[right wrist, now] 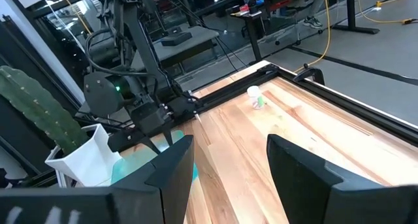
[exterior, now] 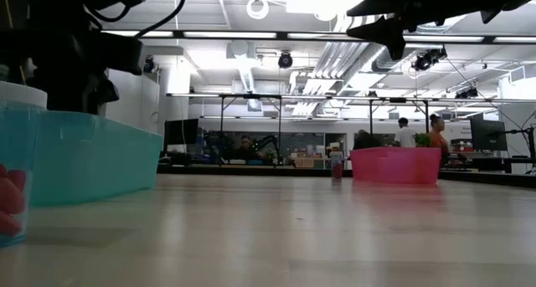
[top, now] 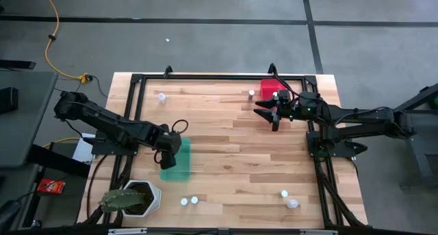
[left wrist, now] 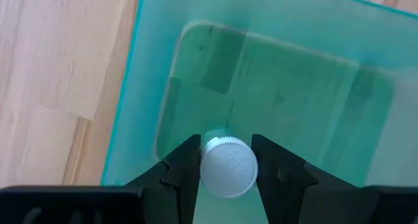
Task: Pick and place medicine bottles into bin by pill shape (circle, oval)
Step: Put the blue capsule bottle into the blue bin, then put the transparent capsule bottle into the blue bin
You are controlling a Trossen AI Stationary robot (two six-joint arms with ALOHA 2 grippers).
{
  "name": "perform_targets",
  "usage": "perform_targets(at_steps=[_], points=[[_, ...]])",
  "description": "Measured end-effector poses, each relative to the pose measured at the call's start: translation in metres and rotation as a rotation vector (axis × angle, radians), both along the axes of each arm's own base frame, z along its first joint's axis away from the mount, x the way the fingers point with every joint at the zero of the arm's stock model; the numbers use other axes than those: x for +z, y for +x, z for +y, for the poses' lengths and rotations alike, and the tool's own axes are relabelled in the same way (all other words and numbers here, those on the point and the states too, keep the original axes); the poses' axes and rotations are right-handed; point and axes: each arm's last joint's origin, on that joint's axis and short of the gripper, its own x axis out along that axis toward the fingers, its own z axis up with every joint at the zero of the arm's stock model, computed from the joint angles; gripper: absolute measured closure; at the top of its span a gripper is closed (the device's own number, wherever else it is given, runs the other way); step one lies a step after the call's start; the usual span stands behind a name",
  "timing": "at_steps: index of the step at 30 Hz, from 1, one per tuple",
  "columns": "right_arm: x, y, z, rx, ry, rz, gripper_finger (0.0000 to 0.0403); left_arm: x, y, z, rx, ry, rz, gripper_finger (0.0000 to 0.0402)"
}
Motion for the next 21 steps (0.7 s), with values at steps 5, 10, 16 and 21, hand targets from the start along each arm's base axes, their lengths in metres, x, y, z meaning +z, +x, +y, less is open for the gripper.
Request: perform_targets(at_steps=[5, 10, 16, 21], points=[[0.000, 0.000, 0.000, 0.000, 0.001, 0.005, 0.0217, -0.001, 0.000, 0.000, 0.012, -0.022, 0.005, 0.0257], [0.000, 0.000, 0.000, 0.000, 0.001, 0.005, 0.0217, -0.001, 0.000, 0.000, 0.041, -0.030, 0.003, 0.0221], [0.000, 0.000, 0.000, 0.000, 0.001, 0.005, 0.0217, 0.015, 0.002, 0.002, 0.047, -0.068, -0.024, 0.0181], [0.000, 0.000, 0.000, 0.000, 0.000, 0.001, 0.0217, 0.064, 0.008, 0.014, 0.032, 0.003, -0.231, 0.0170]])
